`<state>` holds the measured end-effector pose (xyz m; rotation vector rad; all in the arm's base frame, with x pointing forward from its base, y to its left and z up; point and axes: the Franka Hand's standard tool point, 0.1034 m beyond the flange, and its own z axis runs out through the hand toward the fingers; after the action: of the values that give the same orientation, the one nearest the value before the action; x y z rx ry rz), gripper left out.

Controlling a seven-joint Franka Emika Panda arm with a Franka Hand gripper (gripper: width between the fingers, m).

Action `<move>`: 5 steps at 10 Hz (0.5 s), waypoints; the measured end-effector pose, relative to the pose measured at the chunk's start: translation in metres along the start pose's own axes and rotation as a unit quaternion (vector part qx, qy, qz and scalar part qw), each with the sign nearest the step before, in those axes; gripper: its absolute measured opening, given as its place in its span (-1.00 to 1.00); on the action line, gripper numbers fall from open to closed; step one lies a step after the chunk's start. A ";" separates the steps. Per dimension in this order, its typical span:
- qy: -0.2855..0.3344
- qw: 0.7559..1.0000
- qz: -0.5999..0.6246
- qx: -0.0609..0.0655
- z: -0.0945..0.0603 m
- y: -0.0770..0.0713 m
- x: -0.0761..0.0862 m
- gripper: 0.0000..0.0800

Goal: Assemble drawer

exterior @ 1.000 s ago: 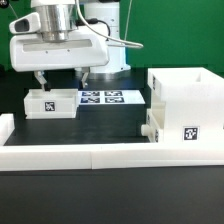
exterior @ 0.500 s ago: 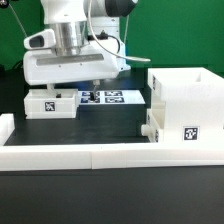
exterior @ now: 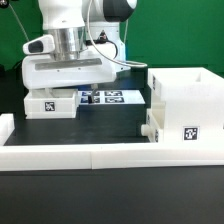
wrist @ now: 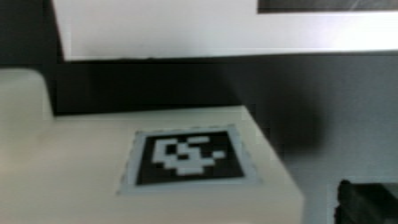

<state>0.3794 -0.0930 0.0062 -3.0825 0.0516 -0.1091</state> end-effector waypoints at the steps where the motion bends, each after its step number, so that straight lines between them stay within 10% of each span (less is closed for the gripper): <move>1: 0.006 1.000 0.002 -0.004 0.001 0.002 0.001 0.62; 4: 0.006 1.000 0.001 -0.003 0.001 0.001 0.001 -0.33; 5: 0.006 1.000 0.001 -0.003 0.001 0.001 0.001 -0.33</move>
Offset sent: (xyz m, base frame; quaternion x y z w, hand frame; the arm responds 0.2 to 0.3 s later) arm 0.0000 0.0000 0.0000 0.0000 0.0000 0.0000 1.0000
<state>0.3800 -0.0944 0.0053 -3.0884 0.0558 -0.1269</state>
